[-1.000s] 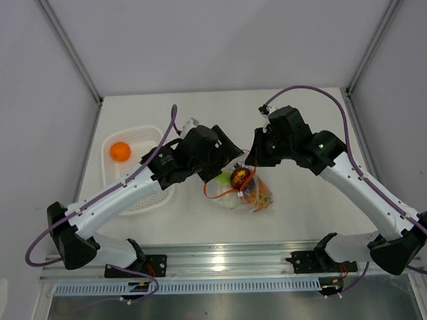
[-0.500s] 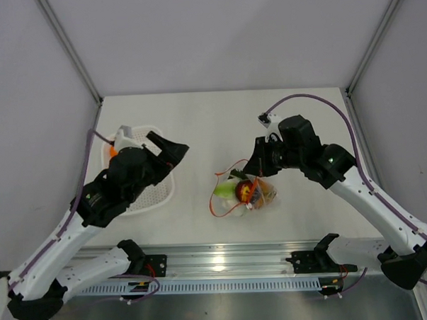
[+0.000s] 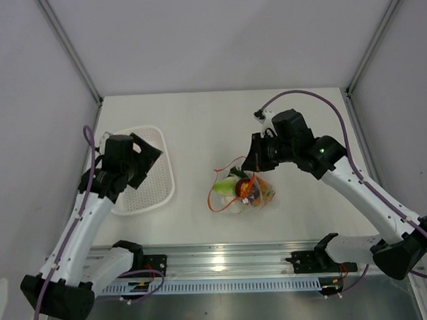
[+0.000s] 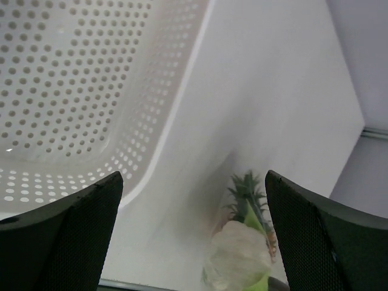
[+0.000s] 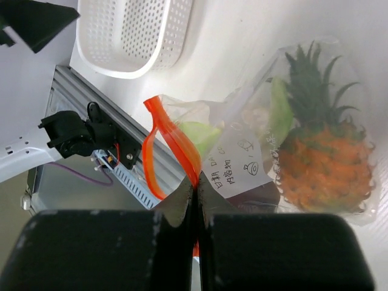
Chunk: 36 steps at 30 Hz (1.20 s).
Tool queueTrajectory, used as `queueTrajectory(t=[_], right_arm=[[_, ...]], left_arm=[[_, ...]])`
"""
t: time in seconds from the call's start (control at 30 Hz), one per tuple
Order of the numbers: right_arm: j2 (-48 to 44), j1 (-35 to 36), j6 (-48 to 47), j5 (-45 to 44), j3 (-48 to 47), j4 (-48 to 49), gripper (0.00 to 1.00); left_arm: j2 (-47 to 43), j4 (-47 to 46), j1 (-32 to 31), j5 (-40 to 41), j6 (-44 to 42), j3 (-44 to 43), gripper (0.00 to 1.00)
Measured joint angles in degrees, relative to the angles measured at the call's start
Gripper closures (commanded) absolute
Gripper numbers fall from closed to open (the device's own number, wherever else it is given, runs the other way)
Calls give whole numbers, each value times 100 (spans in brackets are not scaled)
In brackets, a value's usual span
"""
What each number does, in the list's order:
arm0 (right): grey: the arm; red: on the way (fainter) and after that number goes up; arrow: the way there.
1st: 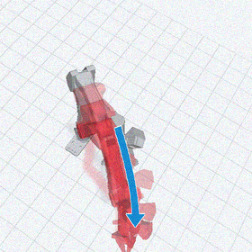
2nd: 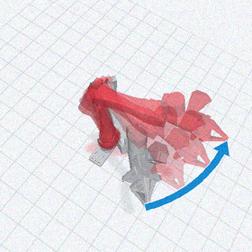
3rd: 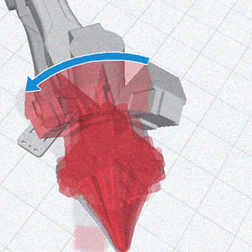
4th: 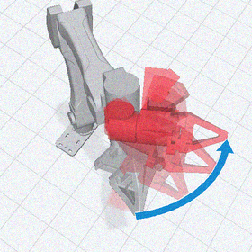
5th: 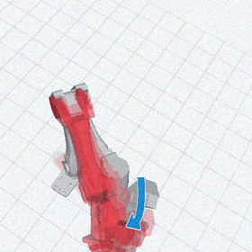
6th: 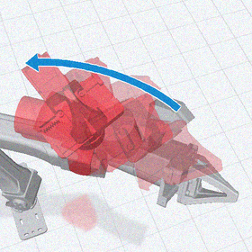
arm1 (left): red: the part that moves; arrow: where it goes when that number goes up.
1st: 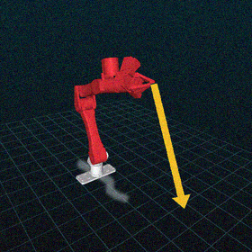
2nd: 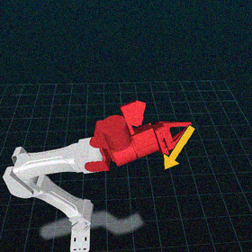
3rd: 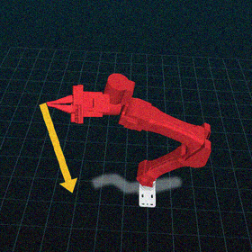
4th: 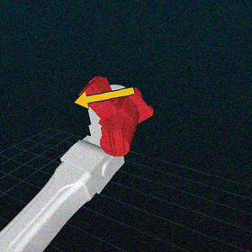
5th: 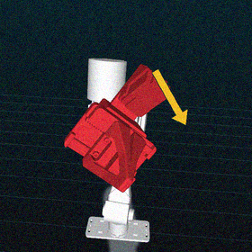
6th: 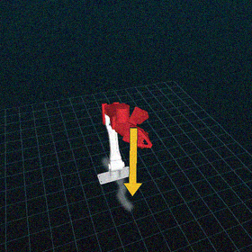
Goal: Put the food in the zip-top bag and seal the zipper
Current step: Pick up the fake fruit from the bin.
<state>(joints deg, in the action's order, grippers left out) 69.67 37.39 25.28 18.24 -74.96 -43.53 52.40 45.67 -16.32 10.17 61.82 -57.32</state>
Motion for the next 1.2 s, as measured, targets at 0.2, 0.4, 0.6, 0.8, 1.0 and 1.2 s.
queueTrajectory(t=[0.2, 0.4, 0.6, 0.8, 1.0, 1.2], right_arm=[[466, 59, -85, -251, -297, -118, 100], [575, 57, -173, -280, -306, -138, 100], [575, -57, -289, -278, -308, -140, 100], [577, -144, -308, -205, -313, -129, 100], [634, -192, -332, -50, -317, -111, 100], [855, -299, -391, 170, -330, -24, 100]], left_arm=[[960, 179, 807, -151, 79, 0, 0], [1427, 402, 1443, 332, 588, -15, 0], [2135, 448, 1604, 938, 1045, -282, 1], [2771, 402, 1853, 1458, 1427, -654, 1], [3888, 365, 2184, 1517, 1373, -1534, 1], [4927, 264, 2385, 1453, 951, -2555, 0]])
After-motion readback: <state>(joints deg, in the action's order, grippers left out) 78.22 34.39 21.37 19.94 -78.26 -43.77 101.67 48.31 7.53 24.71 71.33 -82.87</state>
